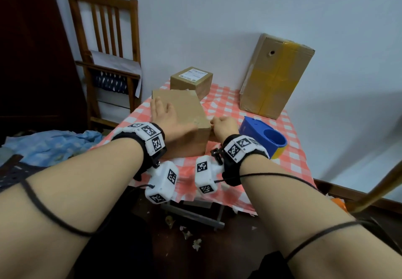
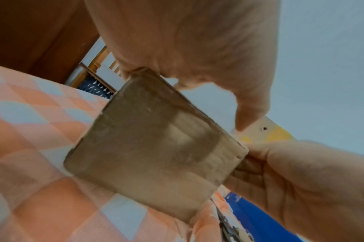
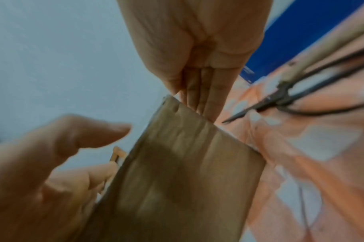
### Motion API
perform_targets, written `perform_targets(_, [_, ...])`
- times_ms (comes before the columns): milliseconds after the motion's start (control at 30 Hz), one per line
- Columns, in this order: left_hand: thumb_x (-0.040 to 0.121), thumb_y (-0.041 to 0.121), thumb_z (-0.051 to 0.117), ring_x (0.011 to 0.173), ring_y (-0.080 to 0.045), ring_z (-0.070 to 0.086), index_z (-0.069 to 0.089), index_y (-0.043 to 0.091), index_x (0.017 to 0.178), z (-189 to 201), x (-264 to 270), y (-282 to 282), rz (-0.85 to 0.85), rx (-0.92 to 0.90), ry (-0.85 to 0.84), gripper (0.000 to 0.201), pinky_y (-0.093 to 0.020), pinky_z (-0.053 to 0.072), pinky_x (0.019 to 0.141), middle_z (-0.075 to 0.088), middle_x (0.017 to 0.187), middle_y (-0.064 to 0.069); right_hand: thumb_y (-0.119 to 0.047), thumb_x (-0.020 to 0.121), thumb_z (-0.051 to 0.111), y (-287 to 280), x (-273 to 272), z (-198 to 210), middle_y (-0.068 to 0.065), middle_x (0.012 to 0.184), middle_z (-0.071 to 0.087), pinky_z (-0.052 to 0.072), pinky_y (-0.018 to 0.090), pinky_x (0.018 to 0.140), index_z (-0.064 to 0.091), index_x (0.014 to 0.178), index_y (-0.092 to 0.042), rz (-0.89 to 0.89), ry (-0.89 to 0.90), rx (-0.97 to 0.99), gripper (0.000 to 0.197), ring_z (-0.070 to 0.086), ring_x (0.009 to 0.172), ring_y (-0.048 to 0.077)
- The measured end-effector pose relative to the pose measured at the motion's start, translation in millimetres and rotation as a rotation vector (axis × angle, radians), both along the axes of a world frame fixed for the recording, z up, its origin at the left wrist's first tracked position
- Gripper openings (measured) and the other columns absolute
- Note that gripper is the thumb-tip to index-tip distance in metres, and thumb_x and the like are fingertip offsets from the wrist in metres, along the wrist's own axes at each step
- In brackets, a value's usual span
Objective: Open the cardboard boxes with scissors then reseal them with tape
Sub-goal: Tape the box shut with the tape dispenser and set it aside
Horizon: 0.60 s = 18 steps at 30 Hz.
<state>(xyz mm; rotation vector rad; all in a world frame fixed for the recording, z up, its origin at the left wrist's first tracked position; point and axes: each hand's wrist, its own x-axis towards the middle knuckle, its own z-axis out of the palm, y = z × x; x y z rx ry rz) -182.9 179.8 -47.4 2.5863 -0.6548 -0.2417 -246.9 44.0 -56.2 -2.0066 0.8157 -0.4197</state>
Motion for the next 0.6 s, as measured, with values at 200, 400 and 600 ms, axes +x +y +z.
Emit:
perform_targets(200, [0.079, 0.053, 0.069, 0.145, -0.035, -0.016, -0.008, 0.004, 0.151, -1.4, -0.4, 14.1, 0.157, -0.289, 0.074, 0.117, -0.042, -0.004, 0.119, -0.018, 0.155, -0.025, -0.024, 0.093, 0.058, 14.0, -14.3, 15.1, -0.001, 0.073, 0.064, 0.051, 0.028, 0.067, 0.071, 0.089, -0.012, 0.063, -0.265, 0.279, 0.018, 0.057, 0.067, 0.013])
perform_targets(400, [0.071, 0.042, 0.081, 0.142, -0.030, 0.021, -0.022, 0.010, 0.148, 12.5, -10.8, 16.2, 0.176, -0.587, 0.163, 0.132, -0.036, 0.021, 0.117, 0.012, 0.155, -0.019, -0.024, 0.075, 0.069, 8.4, -38.5, 44.5, -0.006, 0.084, 0.059, 0.038, 0.024, 0.058, 0.061, 0.099, -0.028, 0.179, -0.256, 0.496, 0.025, 0.052, 0.075, 0.014])
perform_targets(600, [0.075, 0.045, 0.077, 0.140, -0.032, 0.022, -0.009, 0.010, 0.152, 25.7, -18.3, 8.8, 0.112, -0.546, 0.185, 0.121, -0.037, 0.025, 0.115, 0.013, 0.153, -0.020, -0.004, 0.070, 0.076, -3.7, -48.3, 42.7, 0.000, 0.064, 0.067, 0.044, 0.017, 0.045, 0.059, 0.098, -0.025, 0.132, -0.387, 0.519, 0.039, 0.060, 0.053, 0.012])
